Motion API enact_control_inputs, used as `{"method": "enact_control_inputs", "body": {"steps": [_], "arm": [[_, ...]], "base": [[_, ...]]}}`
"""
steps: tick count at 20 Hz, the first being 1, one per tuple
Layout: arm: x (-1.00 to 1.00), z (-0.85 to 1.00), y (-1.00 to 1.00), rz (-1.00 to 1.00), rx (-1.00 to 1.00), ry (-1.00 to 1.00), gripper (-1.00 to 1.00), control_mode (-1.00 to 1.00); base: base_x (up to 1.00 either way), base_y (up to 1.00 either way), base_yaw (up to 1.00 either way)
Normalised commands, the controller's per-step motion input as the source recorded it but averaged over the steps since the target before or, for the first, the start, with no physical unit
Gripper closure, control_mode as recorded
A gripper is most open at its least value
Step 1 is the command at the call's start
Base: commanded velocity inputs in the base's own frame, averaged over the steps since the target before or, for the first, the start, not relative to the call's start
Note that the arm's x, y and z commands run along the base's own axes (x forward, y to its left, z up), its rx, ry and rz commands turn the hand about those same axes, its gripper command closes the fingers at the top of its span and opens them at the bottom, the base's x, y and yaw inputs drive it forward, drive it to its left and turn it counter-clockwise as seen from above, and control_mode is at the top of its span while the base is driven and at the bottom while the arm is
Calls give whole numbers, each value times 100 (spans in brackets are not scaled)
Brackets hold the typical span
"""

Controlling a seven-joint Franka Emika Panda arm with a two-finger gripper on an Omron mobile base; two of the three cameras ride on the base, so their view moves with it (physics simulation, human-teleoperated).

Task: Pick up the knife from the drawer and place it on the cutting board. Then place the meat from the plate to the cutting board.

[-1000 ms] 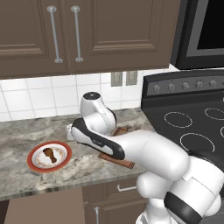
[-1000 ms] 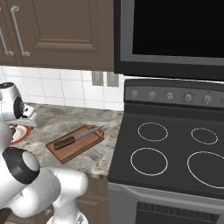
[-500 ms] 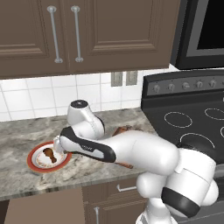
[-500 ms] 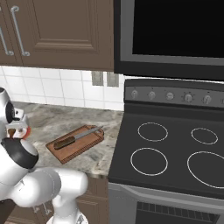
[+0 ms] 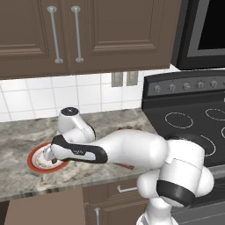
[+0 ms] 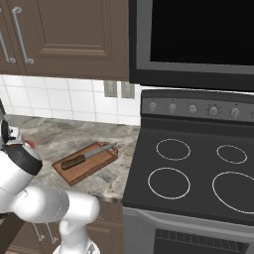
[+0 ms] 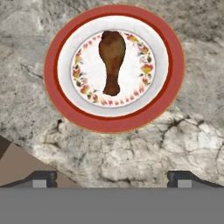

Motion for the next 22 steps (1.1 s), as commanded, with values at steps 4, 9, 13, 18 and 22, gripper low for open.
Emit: {"method": "enact_control_inputs", "body": {"steps": [4,9,13,18,22], "arm": [[12,-12,29,0,-1,0,-100,-100],[20,-6,2,-1,0,0,-100,-100],[18,-3,4,-4,0,0,-100,-100],[9,-14,8,-2,0,0,-100,-100],[8,-18,18,-1,0,0,-100,-100]], "base": [[0,0,0],[0,0,0],[0,0,0],[0,0,0],[0,0,0]]}}
